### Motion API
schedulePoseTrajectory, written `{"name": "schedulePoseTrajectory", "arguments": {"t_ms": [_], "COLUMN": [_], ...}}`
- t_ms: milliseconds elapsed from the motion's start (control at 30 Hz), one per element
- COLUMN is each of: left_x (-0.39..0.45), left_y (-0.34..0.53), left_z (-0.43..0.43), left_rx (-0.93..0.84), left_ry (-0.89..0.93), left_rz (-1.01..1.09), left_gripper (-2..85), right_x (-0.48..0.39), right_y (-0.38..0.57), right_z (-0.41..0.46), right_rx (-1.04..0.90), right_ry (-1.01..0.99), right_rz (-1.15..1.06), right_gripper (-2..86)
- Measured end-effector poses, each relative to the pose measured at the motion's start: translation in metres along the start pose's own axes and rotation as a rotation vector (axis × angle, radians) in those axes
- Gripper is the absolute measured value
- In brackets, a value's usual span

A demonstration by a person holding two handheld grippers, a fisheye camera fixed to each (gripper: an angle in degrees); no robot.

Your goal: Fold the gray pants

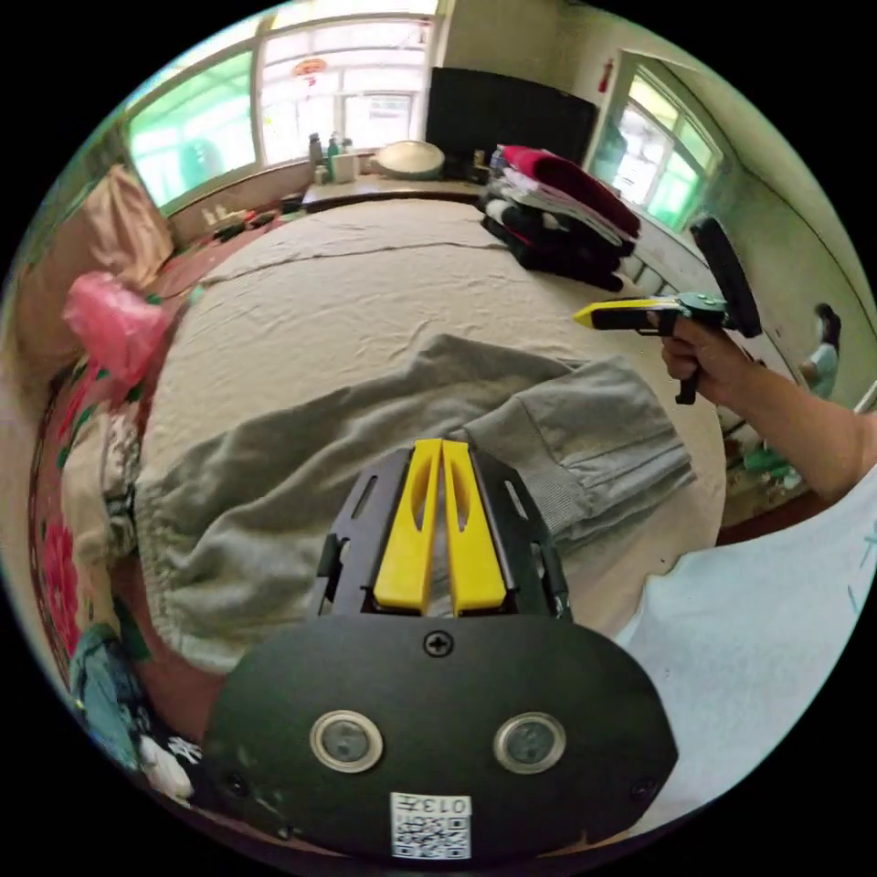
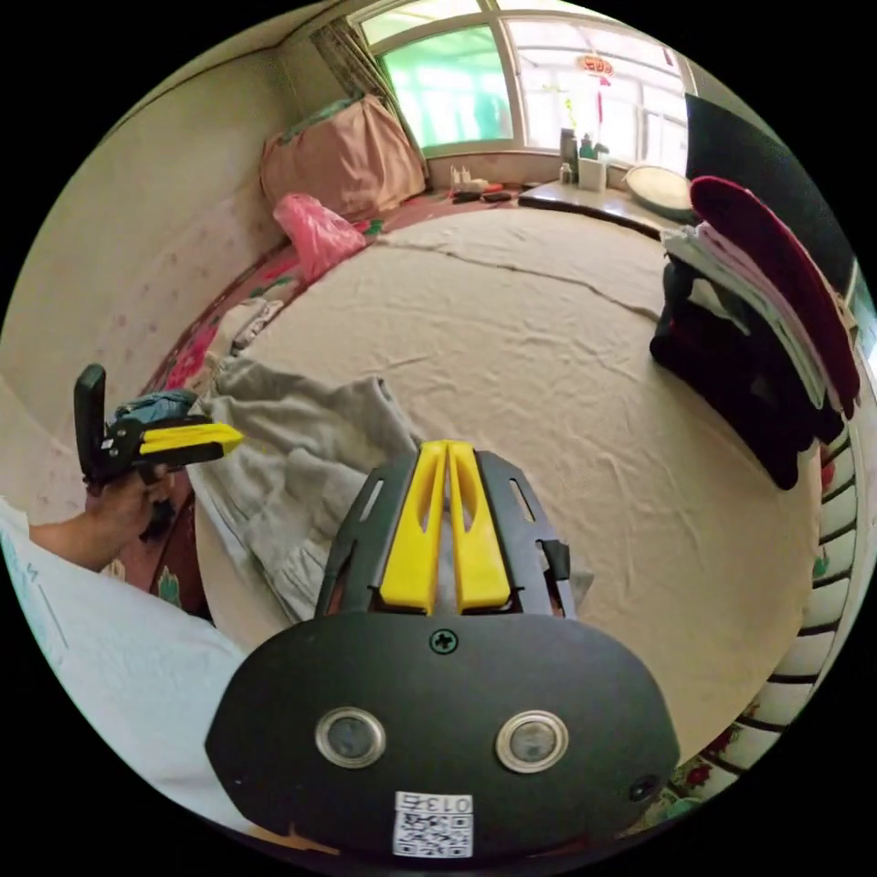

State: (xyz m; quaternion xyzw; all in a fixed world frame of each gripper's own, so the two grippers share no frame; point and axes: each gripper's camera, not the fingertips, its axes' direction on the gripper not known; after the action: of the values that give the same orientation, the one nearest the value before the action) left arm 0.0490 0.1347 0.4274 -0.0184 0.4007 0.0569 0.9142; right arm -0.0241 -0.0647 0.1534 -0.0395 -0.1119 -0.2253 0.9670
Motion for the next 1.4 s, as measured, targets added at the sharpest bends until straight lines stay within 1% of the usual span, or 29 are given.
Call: {"name": "schedulePoseTrajectory", "arguments": {"t_ms": [33,67,100,133,167,200,233,300,367,500,567,600,733,833,867,933,1000,1033,1067,1100,1200,1233,1300,1367,1400], "left_x": [-0.032,-0.064,-0.080,-0.113,-0.145,-0.159,-0.184,-0.217,-0.251,-0.278,-0.288,-0.290,-0.306,-0.306,-0.301,-0.288,-0.270,-0.255,-0.237,-0.228,-0.173,-0.146,-0.103,-0.045,-0.031], "left_y": [0.021,0.046,0.059,0.086,0.111,0.122,0.144,0.174,0.203,0.230,0.231,0.231,0.237,0.239,0.237,0.233,0.226,0.220,0.212,0.208,0.183,0.171,0.149,0.121,0.114], "left_z": [-0.026,-0.051,-0.062,-0.082,-0.093,-0.096,-0.099,-0.095,-0.083,-0.068,-0.058,-0.056,-0.043,-0.041,-0.044,-0.055,-0.071,-0.083,-0.095,-0.101,-0.129,-0.139,-0.148,-0.149,-0.146], "left_rx": [0.038,0.080,0.101,0.139,0.140,0.132,0.135,0.169,0.208,0.276,0.278,0.268,0.292,0.247,0.234,0.218,0.213,0.202,0.206,0.210,0.248,0.267,0.283,0.290,0.284], "left_ry": [-0.062,-0.127,-0.154,-0.178,-0.162,-0.148,-0.111,0.021,0.219,0.349,0.431,0.441,0.560,0.542,0.511,0.435,0.353,0.283,0.215,0.190,0.087,0.058,0.046,0.081,0.102], "left_rz": [-0.118,-0.243,-0.310,-0.450,-0.567,-0.620,-0.698,-0.803,-0.911,-1.009,-0.984,-0.976,-0.999,-1.001,-0.999,-0.980,-0.942,-0.911,-0.859,-0.833,-0.677,-0.591,-0.447,-0.244,-0.197], "left_gripper": [1.6,2.7,4.8,9.2,11.8,13.0,13.5,13.6,13.1,14.5,16.1,16.3,14.2,12.0,11.4,10.4,9.2,8.5,8.0,7.8,6.9,6.6,6.3,6.0,6.0], "right_x": [-0.003,-0.015,-0.033,-0.044,-0.073,-0.104,-0.120,-0.188,-0.236,-0.319,-0.342,-0.353,-0.376,-0.384,-0.383,-0.385,-0.384,-0.382,-0.376,-0.366,-0.331,-0.323,-0.278,-0.238,-0.209], "right_y": [-0.009,-0.030,-0.051,-0.063,-0.086,-0.110,-0.122,-0.168,-0.198,-0.246,-0.258,-0.265,-0.275,-0.274,-0.275,-0.270,-0.255,-0.252,-0.244,-0.237,-0.219,-0.214,-0.193,-0.172,-0.155], "right_z": [0.001,0.007,0.017,0.024,0.041,0.058,0.068,0.107,0.136,0.196,0.218,0.232,0.267,0.284,0.283,0.270,0.239,0.229,0.207,0.184,0.127,0.114,0.060,0.022,-0.001], "right_rx": [0.002,0.002,-0.002,-0.007,-0.022,-0.047,-0.064,-0.164,-0.262,-0.428,-0.484,-0.519,-0.634,-0.696,-0.706,-0.673,-0.569,-0.535,-0.463,-0.385,-0.233,-0.197,-0.065,0.001,0.029], "right_ry": [-0.013,-0.081,-0.155,-0.173,-0.204,-0.257,-0.289,-0.394,-0.426,-0.416,-0.402,-0.402,-0.415,-0.371,-0.375,-0.380,-0.391,-0.398,-0.418,-0.443,-0.478,-0.480,-0.485,-0.476,-0.460], "right_rz": [-0.012,-0.059,-0.134,-0.173,-0.259,-0.349,-0.391,-0.550,-0.649,-0.768,-0.805,-0.812,-0.820,-0.806,-0.797,-0.857,-0.957,-0.979,-1.020,-1.049,-1.062,-1.061,-1.036,-1.010,-0.987], "right_gripper": [1.3,1.8,2.9,3.5,5.4,6.7,7.2,8.0,7.9,11.9,12.5,12.7,12.7,11.4,10.5,9.0,8.1,8.0,7.9,7.8,7.7,7.7,7.7,7.7,7.7]}}
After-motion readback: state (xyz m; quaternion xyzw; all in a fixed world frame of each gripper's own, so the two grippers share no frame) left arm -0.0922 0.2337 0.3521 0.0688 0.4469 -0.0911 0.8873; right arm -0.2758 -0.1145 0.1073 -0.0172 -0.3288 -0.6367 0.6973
